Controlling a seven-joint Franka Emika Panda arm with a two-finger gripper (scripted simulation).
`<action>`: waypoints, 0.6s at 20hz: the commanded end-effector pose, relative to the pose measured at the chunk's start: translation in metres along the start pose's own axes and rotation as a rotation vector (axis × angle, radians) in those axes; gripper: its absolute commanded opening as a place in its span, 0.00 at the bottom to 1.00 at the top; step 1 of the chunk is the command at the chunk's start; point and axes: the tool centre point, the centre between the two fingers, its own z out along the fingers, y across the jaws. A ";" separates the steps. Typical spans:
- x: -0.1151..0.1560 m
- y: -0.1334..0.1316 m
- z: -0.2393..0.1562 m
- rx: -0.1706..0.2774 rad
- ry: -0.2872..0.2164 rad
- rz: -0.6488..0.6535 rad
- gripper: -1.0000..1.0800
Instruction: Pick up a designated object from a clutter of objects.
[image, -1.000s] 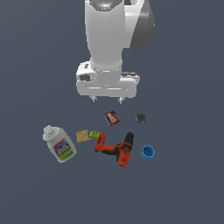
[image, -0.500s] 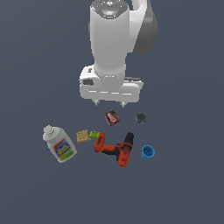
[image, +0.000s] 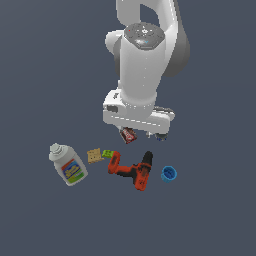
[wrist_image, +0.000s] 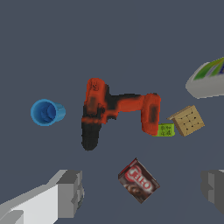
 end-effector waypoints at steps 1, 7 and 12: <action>0.007 -0.014 0.010 0.001 0.003 0.045 0.96; 0.023 -0.047 0.037 0.004 0.009 0.154 0.96; 0.032 -0.076 0.062 0.008 0.014 0.245 0.96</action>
